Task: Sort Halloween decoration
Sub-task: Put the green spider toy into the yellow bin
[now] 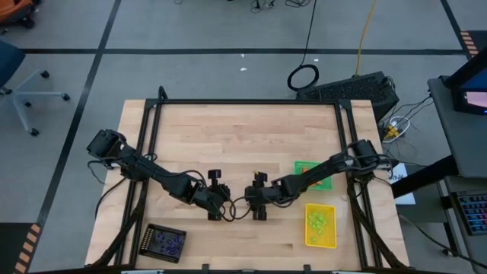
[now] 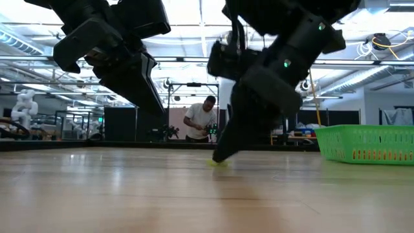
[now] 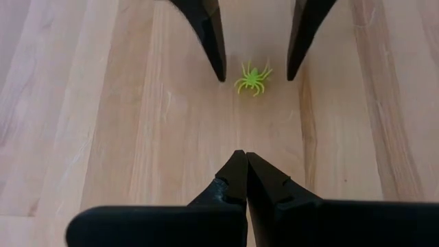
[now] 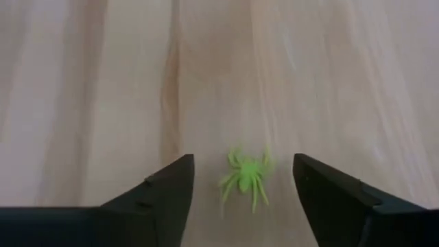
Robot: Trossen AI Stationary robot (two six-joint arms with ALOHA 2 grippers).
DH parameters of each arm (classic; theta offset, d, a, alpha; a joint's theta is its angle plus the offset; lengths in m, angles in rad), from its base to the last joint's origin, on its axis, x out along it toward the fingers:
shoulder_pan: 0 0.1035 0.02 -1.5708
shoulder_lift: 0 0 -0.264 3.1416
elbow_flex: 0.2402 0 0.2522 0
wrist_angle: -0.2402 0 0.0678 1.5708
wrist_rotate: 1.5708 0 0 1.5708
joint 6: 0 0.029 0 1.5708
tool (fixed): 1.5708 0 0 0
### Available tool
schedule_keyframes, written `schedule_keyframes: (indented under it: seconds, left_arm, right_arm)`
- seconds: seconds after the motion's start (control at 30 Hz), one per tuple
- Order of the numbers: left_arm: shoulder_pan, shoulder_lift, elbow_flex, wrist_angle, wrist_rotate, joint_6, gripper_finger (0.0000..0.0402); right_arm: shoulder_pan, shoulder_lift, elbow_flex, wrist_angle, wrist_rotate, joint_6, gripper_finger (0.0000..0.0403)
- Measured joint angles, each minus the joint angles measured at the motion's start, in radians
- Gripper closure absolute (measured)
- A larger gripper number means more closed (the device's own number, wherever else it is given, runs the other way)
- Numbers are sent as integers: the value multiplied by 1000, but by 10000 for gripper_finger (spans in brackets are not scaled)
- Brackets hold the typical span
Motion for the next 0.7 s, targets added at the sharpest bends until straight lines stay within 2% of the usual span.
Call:
schedule_keyframes:
  seconds: [0.13, 0.27, 0.7]
  left_arm:
    - [-1, 0, 0, 0, 0, -1, 398]
    - [-2, 0, 0, -1, 0, -1, 398]
    - [-4, 0, 0, 0, 1, -1, 398]
  right_arm:
    - [0, 25, 0, 7, 0, -20, 160]
    - [-5, 31, 0, 8, -4, -20, 170]
    - [-5, 33, 1, 4, -8, -23, 269]
